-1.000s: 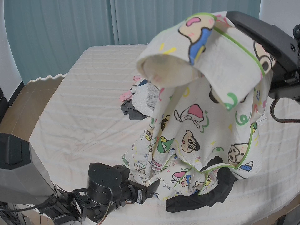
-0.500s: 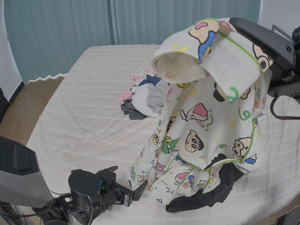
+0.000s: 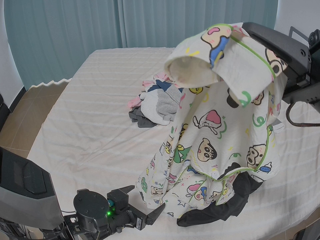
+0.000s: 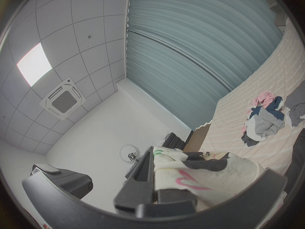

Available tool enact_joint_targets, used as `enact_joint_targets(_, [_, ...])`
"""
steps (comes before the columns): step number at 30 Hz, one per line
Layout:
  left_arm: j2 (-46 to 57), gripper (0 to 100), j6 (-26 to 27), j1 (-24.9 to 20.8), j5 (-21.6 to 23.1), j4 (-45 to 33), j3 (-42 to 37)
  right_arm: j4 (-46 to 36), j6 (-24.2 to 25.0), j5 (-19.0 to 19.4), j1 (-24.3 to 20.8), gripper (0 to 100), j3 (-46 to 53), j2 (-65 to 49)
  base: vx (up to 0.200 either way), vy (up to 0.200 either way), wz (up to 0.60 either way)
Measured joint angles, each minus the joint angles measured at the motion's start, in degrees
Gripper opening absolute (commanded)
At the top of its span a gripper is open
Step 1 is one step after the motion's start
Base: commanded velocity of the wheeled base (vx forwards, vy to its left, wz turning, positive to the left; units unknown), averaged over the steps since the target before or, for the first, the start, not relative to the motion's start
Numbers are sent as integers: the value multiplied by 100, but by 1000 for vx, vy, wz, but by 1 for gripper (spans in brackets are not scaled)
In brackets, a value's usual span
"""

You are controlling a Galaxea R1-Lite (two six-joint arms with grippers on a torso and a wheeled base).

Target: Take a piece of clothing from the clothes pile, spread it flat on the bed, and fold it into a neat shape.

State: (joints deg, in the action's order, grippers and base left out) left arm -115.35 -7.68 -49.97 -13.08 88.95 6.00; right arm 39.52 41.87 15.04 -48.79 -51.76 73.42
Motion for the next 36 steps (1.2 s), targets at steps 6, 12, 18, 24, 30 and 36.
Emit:
enact_joint_targets(6, [-85,100,-48,2,-20,2,295,9,5,12,39,0,13,9,0,0,0])
enact_joint_targets(12, [-350,100,-48,94,-208,2,778,11,6,15,39,0,20,11,0,0,0])
enact_joint_targets(18, [-583,0,-50,215,-304,2,944,11,5,9,45,0,33,4,0,0,0])
enact_joint_targets(24, [-634,0,-52,394,-304,2,874,16,6,-2,52,0,83,-7,0,0,0])
enact_joint_targets(30, [-474,0,-66,555,-271,2,730,20,5,-2,133,0,190,-24,0,0,0])
enact_joint_targets(36, [90,0,-118,775,-222,-2,434,18,5,9,428,0,339,-38,0,0,0])
